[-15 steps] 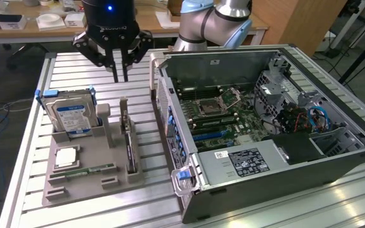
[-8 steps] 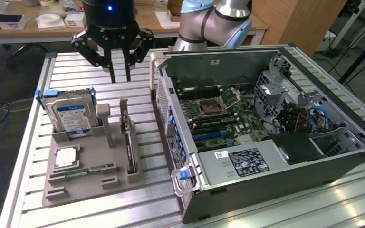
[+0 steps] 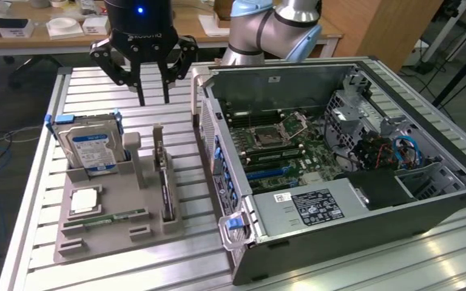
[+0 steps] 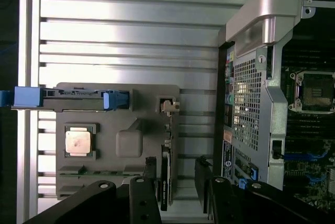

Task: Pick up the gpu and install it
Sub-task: 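Reach for the gpu, then pick up the gpu and move the gpu toward the slot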

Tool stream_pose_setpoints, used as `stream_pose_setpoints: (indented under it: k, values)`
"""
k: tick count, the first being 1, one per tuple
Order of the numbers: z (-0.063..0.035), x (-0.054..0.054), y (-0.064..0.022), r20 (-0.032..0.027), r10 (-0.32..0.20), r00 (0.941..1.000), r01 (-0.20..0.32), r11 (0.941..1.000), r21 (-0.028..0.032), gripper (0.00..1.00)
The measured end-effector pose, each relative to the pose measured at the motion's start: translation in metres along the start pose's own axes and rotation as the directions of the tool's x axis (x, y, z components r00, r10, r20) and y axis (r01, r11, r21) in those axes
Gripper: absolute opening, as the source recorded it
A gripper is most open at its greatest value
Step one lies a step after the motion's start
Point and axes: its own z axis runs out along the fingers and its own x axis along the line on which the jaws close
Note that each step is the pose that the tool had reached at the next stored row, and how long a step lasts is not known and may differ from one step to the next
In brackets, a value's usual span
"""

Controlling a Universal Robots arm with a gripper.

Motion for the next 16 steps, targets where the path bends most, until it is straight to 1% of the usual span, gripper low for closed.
stream_pose_setpoints:
  k: [13,16]
  values:
    - [0.0001,0.0,0.0,-0.0001,0.0,1.0,0.0,1.0,0.0,0.43]
    - [0.0026,0.0001,-0.0002,0.0001,0.0,1.0,0.0,1.0,-0.0001,0.43]
